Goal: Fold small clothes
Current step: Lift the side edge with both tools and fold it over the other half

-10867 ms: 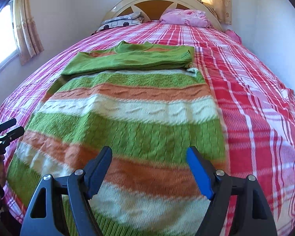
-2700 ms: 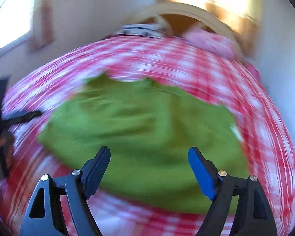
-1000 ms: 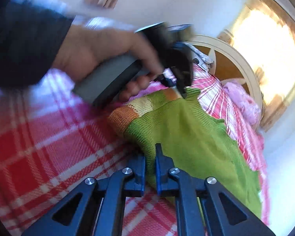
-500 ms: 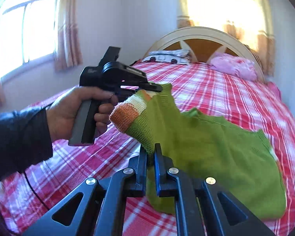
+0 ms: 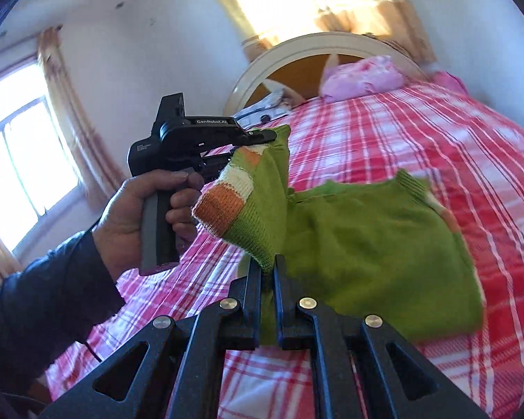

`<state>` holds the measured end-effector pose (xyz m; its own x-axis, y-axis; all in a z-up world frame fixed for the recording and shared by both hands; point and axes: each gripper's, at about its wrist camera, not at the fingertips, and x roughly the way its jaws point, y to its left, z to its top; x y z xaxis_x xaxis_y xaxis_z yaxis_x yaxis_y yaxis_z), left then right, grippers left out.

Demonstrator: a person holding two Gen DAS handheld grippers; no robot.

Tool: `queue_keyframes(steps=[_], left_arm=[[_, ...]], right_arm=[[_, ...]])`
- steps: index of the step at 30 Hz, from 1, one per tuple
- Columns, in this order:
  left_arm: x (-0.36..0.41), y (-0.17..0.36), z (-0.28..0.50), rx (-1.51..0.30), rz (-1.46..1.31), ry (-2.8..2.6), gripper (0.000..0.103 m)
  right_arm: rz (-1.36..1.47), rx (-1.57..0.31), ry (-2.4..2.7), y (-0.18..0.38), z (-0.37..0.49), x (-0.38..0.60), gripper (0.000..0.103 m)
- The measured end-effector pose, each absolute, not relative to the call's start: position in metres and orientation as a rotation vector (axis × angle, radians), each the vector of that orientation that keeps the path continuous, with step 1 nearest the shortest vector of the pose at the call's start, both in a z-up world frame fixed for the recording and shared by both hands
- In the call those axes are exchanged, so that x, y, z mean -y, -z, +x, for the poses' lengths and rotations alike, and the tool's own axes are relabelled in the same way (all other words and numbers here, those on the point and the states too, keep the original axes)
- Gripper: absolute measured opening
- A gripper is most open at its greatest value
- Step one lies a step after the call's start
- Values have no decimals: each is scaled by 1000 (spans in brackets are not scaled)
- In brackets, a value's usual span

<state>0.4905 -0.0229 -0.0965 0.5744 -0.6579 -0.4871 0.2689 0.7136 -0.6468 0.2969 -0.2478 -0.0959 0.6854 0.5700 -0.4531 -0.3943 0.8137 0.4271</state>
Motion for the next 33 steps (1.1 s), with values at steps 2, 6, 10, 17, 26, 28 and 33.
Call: queue_keyframes(steps=[2,6,10,17,26,28,33], left_arm=[[39,97,495,-797,-527,586,12],[74,103,503,-842,-488,613,12],[106,112,507,-886,-419,617,12],[147,124,507,-919,-308,608,14],[148,95,462,-799,-100,589,30],[142,98,448,-785,-60,566,30],[110,109,390,-698,52,439,60]], right_arm=[[345,-615,-535,100,295,263,5],[413,-624,-502,112,289,290,5],[492,-654,-460,131,291,321,5],[580,-701,-407,158,292,351,5],[660,-770,-308,184,292,379,0],[687,-769,-305,187,288,388,1],[543,-688,-225,157,271,393,18]])
